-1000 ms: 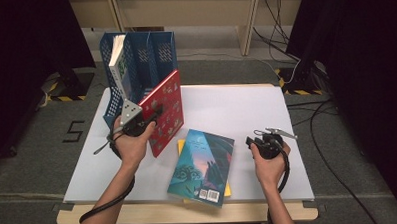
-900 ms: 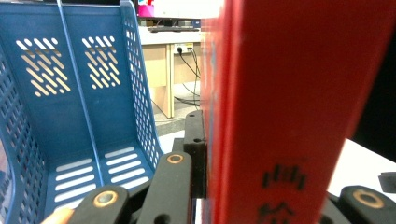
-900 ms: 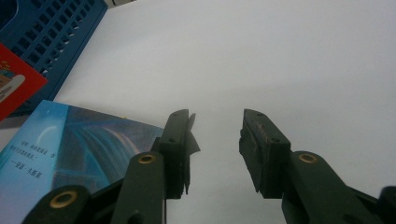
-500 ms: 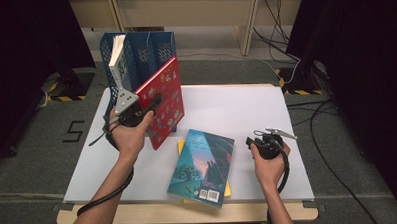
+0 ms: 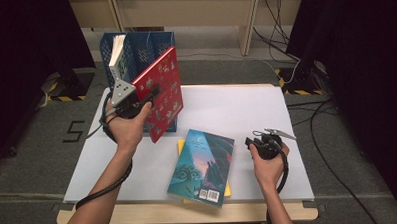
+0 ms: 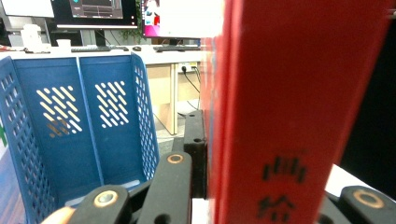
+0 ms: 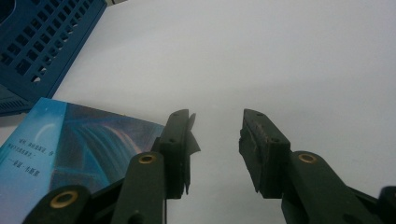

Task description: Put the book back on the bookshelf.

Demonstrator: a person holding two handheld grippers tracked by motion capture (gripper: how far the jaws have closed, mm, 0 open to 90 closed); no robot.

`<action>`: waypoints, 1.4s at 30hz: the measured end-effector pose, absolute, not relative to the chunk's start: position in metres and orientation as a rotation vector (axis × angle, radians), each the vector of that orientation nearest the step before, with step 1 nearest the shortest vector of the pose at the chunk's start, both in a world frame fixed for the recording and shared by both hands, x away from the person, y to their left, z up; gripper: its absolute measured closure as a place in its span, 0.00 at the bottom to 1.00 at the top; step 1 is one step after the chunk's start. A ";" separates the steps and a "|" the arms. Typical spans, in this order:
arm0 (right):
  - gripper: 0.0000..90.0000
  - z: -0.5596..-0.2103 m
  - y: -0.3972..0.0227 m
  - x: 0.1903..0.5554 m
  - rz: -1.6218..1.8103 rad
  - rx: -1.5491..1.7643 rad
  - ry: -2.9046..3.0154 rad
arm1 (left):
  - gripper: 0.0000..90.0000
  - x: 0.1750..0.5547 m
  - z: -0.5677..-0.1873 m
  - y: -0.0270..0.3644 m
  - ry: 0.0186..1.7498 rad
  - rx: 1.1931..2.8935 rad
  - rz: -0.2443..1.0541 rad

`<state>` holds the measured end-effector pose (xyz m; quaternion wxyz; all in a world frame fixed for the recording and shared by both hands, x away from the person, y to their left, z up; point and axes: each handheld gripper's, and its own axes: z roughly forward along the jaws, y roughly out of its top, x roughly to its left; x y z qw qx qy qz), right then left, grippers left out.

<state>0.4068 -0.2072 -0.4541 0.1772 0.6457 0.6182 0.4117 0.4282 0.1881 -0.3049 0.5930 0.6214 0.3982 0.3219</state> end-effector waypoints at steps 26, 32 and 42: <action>0.70 -0.457 -0.204 0.407 1.155 1.829 1.754 | 0.88 0.443 -0.286 0.213 0.956 1.408 0.822; 0.70 -0.457 -0.204 0.407 1.158 1.831 1.751 | 0.88 0.448 -0.286 0.220 0.979 1.405 0.838; 0.70 -0.457 -0.204 0.406 1.159 1.819 1.752 | 0.88 0.456 -0.286 0.228 1.010 1.391 0.866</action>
